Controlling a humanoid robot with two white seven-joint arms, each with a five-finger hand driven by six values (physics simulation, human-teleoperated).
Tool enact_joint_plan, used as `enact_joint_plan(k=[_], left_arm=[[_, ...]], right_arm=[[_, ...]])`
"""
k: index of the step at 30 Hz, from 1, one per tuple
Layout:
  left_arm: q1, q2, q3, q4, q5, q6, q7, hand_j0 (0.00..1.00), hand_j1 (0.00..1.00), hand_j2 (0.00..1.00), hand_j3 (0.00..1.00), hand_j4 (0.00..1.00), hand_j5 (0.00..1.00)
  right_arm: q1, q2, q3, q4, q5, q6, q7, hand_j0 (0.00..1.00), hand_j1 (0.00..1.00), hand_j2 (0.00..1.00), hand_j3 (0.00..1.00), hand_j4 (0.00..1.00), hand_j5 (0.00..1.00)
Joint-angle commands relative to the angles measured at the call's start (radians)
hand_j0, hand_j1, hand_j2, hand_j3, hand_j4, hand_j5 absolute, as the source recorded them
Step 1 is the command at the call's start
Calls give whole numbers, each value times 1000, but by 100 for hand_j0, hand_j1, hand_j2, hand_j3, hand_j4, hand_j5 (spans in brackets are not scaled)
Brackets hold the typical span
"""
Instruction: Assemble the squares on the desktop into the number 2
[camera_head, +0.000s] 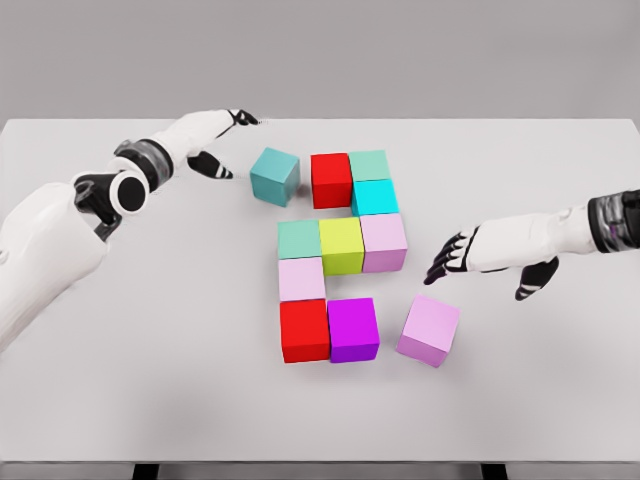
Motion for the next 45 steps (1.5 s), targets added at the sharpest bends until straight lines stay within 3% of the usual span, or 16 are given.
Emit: enact_joint_plan(k=[1, 3, 5, 7, 8, 11, 13, 18, 19, 21, 23, 31, 36, 45], left_arm=[[-2, 37, -2, 34, -19, -2, -4, 81, 81, 81, 81, 81, 81], [-15, 46, -31, 41, -48, -10, -3, 75, 75, 75, 75, 75, 75], [-44, 45, -57, 77, -51, -27, -1, 75, 75, 75, 75, 75, 75], [-46, 42, -57, 77, -50, -30, -1, 80, 80, 80, 80, 80, 80], [-46, 40, -60, 77, -51, -44, 0, 100, 100, 100, 100, 100, 100], [-80, 45, -97, 100, -51, -225, 3, 100, 100, 100, 100, 100, 100], [-84, 45, -140, 104, -53, -228, -1, 77, 77, 77, 77, 77, 77], [-106, 49, -144, 147, -54, -226, -6, 70, 70, 70, 70, 70, 70], [-107, 48, -144, 161, -54, -225, -10, 69, 69, 69, 69, 69, 69], [-120, 40, -146, 169, -162, -214, -73, 69, 69, 69, 69, 69, 69], [-121, 39, -146, 164, -202, -199, -152, 70, 70, 70, 70, 70, 70], [-118, 10, -141, 153, -206, -197, -153, 70, 70, 70, 70, 70, 70], [-109, 19, -137, 95, -199, -205, -153, 70, 70, 70, 70, 70, 70], [-104, 16, -146, 101, -206, -197, -152, 69, 69, 69, 69, 69, 69]], right_arm=[[3, 6, 1, 3, 39, 2, 0, 100, 100, 100, 100, 100, 100], [17, 8, -1, 4, 56, 2, 0, 100, 100, 100, 100, 100, 100], [18, 14, 1, 3, 63, 2, 0, 100, 100, 100, 100, 100, 100], [24, 14, -1, 4, 63, 2, 0, 100, 100, 100, 100, 100, 100], [26, 14, -1, 4, 63, 2, 0, 100, 100, 100, 100, 100, 100], [26, 20, 1, 4, 74, 2, 0, 100, 100, 100, 100, 100, 100], [26, 18, -1, 4, 76, 2, 0, 100, 100, 100, 100, 100, 100], [31, 34, 1, 3, 76, 2, 0, 100, 100, 100, 100, 100, 100], [31, 34, 1, 3, 76, 2, 0, 100, 100, 100, 100, 100, 100], [31, 34, 1, -1, 77, 2, 0, 100, 100, 100, 100, 100, 100], [31, 34, 1, -4, 76, 2, 0, 100, 100, 100, 100, 100, 100], [31, 35, 2, -14, 77, 2, 0, 100, 100, 100, 100, 100, 100], [31, 41, 2, -27, 77, 2, 0, 100, 100, 100, 100, 100, 100], [23, 41, -2, -7, 79, 2, 0, 99, 99, 99, 99, 99, 99]])
